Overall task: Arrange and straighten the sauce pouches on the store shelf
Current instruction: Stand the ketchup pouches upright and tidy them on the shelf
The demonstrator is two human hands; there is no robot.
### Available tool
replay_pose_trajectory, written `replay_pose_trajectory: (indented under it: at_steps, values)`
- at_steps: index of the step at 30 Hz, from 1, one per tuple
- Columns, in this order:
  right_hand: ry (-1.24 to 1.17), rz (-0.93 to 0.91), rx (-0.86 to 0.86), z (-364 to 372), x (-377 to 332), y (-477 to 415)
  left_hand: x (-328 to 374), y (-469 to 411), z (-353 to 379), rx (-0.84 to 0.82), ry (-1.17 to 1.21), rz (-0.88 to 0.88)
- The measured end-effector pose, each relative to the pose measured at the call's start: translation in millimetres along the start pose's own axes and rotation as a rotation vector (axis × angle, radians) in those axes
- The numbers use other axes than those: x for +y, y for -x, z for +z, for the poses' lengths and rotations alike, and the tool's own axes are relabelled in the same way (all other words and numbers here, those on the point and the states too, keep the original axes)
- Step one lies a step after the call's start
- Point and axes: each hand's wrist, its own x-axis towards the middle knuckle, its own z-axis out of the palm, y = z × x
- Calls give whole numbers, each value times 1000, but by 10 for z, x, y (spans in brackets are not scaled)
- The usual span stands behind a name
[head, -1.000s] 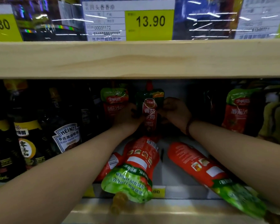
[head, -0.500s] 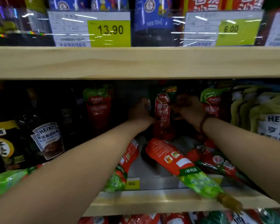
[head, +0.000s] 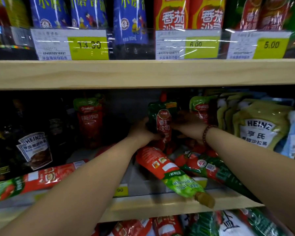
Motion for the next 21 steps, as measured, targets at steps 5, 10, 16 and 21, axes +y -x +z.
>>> replay_pose_trajectory:
  at_steps: [5,10,16,21]
  values:
    - [507,78,-153,-101,24,213,-79,8,102,-21,-9,-37]
    - [514,85,-259,-180,100,528,-91,-91,102,-11,-47,-42]
    - [438,42,-213,-182,196,671,-96,-241,134,-37,10,-63]
    - [405,44,-208,-182,247,659,-79,-349,205,-43,31,-66]
